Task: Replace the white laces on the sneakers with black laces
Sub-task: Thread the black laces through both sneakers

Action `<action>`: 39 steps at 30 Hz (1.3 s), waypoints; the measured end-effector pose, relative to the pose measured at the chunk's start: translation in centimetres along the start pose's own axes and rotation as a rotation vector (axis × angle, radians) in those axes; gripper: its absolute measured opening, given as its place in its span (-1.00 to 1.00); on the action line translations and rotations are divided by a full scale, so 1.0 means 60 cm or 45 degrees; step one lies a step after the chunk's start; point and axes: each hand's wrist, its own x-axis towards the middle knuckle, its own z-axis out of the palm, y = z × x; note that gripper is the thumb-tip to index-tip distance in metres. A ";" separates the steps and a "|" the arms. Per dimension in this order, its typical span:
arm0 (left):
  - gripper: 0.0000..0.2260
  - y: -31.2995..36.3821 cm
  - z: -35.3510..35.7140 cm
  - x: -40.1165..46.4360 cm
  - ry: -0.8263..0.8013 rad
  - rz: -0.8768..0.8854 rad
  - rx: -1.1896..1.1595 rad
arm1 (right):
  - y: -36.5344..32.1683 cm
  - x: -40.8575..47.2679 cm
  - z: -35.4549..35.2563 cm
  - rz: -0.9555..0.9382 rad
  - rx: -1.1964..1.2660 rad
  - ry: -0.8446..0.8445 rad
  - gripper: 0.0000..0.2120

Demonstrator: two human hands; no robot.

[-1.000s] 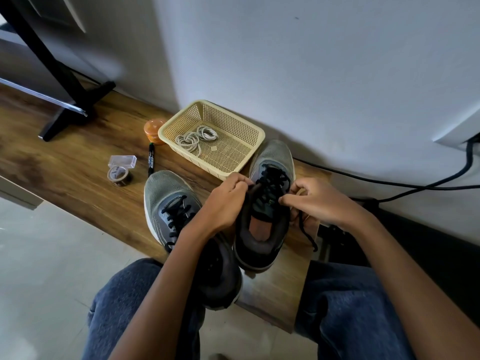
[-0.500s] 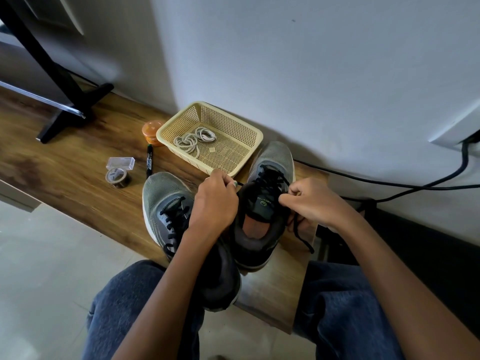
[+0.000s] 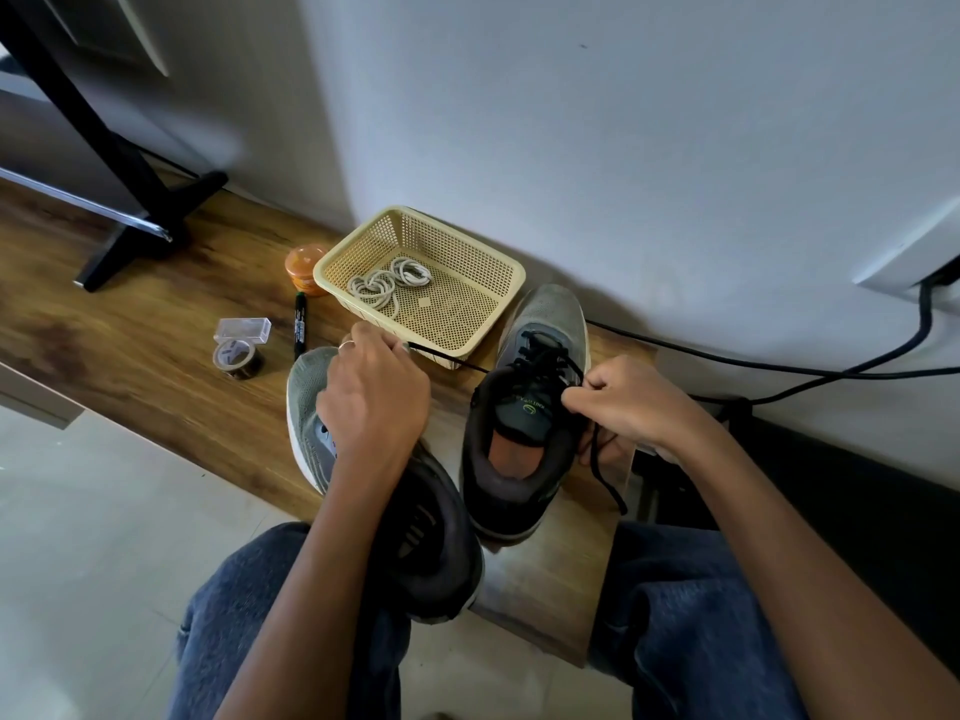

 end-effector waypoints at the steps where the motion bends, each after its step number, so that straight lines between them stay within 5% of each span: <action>1: -0.86 -0.004 -0.001 0.004 0.022 -0.010 0.012 | -0.001 -0.001 -0.001 0.013 0.020 -0.015 -0.87; 9: -0.79 -0.028 -0.006 0.025 0.149 -0.057 0.164 | -0.002 -0.008 -0.005 0.029 0.077 -0.059 -0.88; 18: -0.74 -0.001 0.026 -0.010 -0.321 0.807 0.041 | 0.000 -0.010 -0.015 0.031 0.087 -0.108 -0.81; 21: -0.82 0.003 0.031 -0.014 -0.342 0.817 -0.001 | 0.000 -0.010 -0.014 0.041 0.082 -0.111 -0.80; 30: -0.86 0.008 0.033 -0.018 0.069 0.585 0.141 | 0.002 -0.009 -0.016 0.064 0.084 -0.114 -0.85; 39: -0.85 0.001 0.023 -0.010 0.154 0.345 0.136 | 0.002 -0.011 -0.019 0.100 0.132 -0.119 -0.87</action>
